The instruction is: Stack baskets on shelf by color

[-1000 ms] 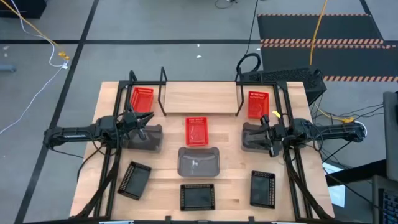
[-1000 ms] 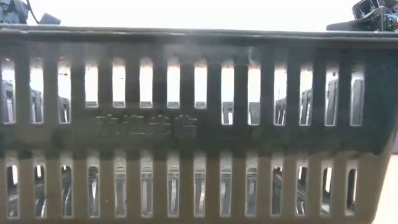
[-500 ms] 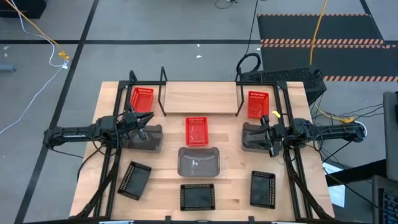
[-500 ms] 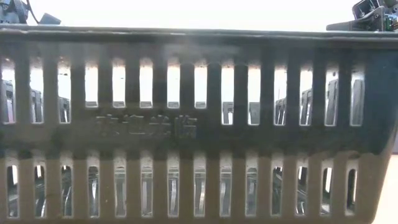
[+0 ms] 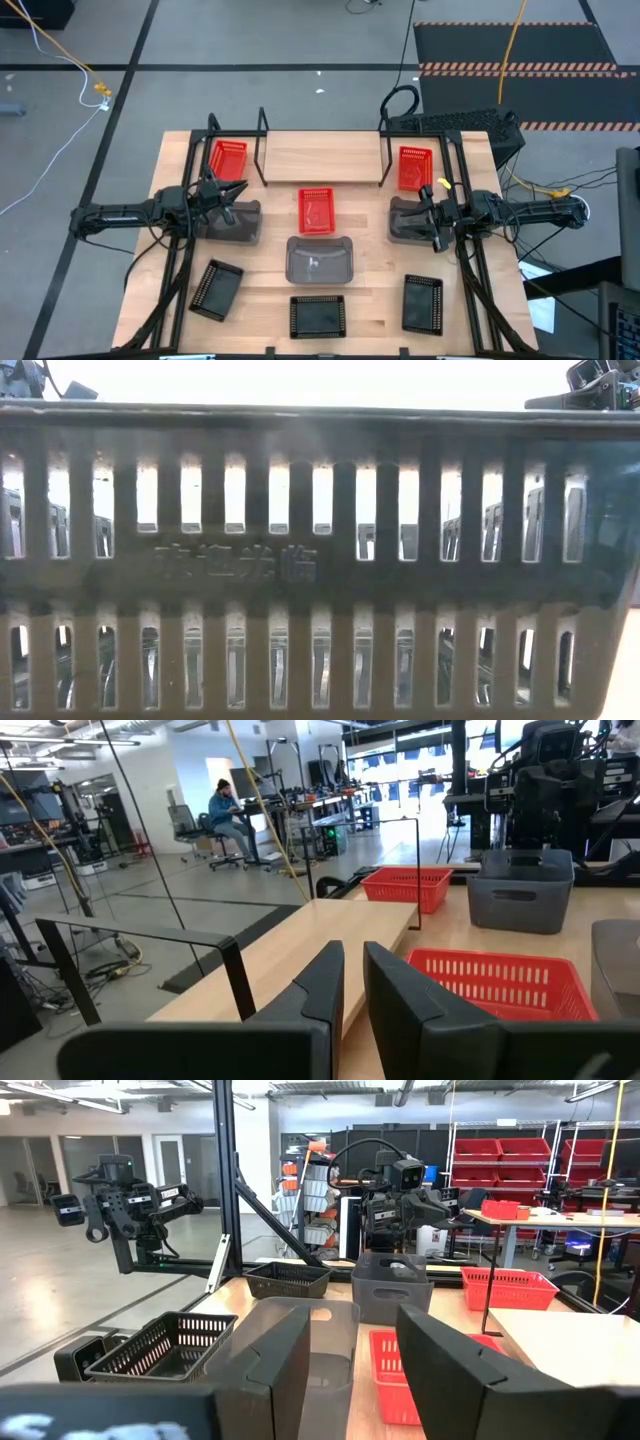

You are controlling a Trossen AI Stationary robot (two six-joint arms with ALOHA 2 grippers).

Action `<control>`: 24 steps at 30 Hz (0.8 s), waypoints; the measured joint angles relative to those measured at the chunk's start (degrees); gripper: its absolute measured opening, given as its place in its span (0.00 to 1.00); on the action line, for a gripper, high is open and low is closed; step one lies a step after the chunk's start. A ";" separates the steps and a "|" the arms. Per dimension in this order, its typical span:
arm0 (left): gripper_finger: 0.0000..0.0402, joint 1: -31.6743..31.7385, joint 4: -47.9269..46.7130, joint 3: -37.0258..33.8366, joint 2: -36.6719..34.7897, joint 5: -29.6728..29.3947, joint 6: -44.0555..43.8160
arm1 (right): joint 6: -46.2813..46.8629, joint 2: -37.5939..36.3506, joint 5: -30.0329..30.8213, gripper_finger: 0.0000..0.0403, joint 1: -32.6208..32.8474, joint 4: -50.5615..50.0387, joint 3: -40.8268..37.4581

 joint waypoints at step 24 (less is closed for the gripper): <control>0.12 0.00 -0.02 0.00 0.00 0.00 0.00 | 1.97 0.00 10.63 0.36 -0.02 6.08 -0.02</control>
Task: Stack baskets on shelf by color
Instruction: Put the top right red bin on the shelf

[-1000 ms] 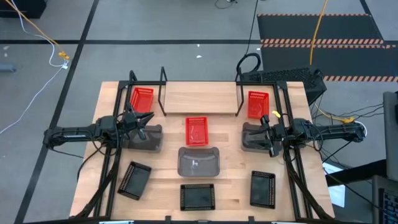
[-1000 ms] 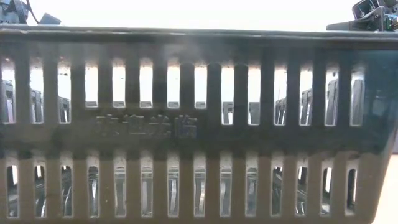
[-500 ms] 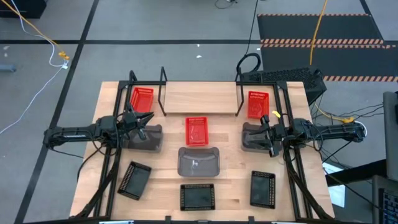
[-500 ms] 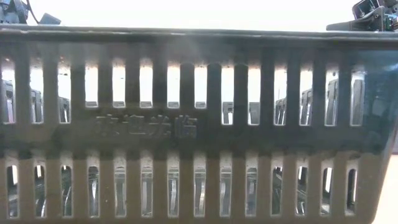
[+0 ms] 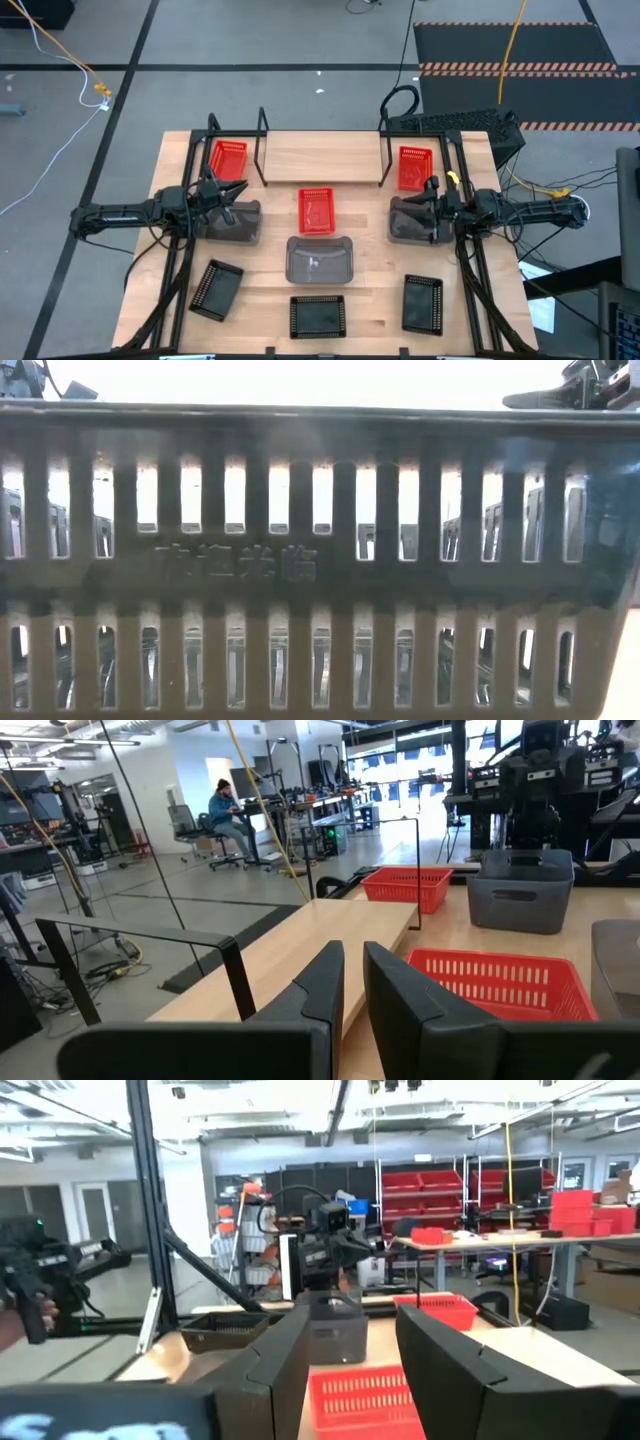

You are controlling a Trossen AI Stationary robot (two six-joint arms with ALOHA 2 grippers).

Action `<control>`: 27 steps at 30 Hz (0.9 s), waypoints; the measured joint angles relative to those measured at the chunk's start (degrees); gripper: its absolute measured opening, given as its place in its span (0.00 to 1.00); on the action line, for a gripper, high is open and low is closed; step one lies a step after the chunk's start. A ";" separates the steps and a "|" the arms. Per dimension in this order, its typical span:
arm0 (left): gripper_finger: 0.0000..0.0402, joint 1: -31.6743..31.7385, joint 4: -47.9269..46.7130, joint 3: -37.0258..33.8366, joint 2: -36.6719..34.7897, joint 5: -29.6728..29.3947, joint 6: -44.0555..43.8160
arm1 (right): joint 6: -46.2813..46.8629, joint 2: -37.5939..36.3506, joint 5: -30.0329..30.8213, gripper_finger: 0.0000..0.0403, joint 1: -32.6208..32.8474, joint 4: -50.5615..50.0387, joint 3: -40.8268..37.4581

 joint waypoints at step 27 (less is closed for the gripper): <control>0.12 8.00 19.39 0.02 2.64 -12.33 14.84 | -28.92 1.56 31.26 0.36 -2.15 15.08 -0.02</control>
